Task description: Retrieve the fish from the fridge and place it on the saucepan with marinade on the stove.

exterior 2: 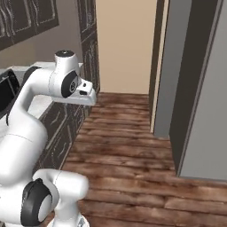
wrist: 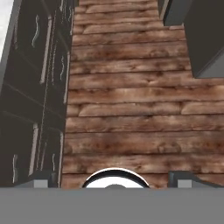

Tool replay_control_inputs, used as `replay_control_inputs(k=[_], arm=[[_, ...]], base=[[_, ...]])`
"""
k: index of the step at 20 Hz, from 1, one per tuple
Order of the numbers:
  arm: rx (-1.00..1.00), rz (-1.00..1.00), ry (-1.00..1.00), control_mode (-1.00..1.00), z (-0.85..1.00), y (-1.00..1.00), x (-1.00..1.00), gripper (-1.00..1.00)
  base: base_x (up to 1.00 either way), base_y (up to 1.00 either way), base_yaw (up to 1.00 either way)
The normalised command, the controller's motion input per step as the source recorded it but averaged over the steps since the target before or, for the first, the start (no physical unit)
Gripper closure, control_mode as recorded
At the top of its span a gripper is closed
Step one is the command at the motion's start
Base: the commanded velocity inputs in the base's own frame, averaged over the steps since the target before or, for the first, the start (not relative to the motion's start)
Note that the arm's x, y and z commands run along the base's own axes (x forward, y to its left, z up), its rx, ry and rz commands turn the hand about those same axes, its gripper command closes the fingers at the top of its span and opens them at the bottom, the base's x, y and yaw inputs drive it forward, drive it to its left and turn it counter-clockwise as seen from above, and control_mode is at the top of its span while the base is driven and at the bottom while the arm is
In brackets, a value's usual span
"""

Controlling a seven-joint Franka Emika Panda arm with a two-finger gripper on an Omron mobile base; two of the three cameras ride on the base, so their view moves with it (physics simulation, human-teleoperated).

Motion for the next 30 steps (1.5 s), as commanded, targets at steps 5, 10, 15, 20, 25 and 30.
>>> replay_control_inputs(k=[5, 10, 15, 20, 25, 30], arm=[[0.00, 0.00, 0.00, 1.00, 0.00, 0.00, 0.00, -1.00], [0.00, 0.00, 0.00, 1.00, 0.00, 0.00, 0.00, -1.00], [0.00, 0.00, 0.00, 1.00, 0.00, 0.00, 0.00, -1.00], [0.00, 0.00, 0.00, 1.00, 0.00, 0.00, 0.00, -1.00], [0.00, 0.00, 0.00, 1.00, 0.00, 0.00, 0.00, -1.00], [0.00, 0.00, 0.00, 1.00, 0.00, 0.00, 0.00, -1.00]], base=[[1.00, -0.32, 0.12], [0.64, -0.69, 0.04], [0.00, -1.00, 0.00], [-0.11, -1.00, 0.00], [-0.09, -1.00, 0.00], [-0.08, -1.00, 0.01]])
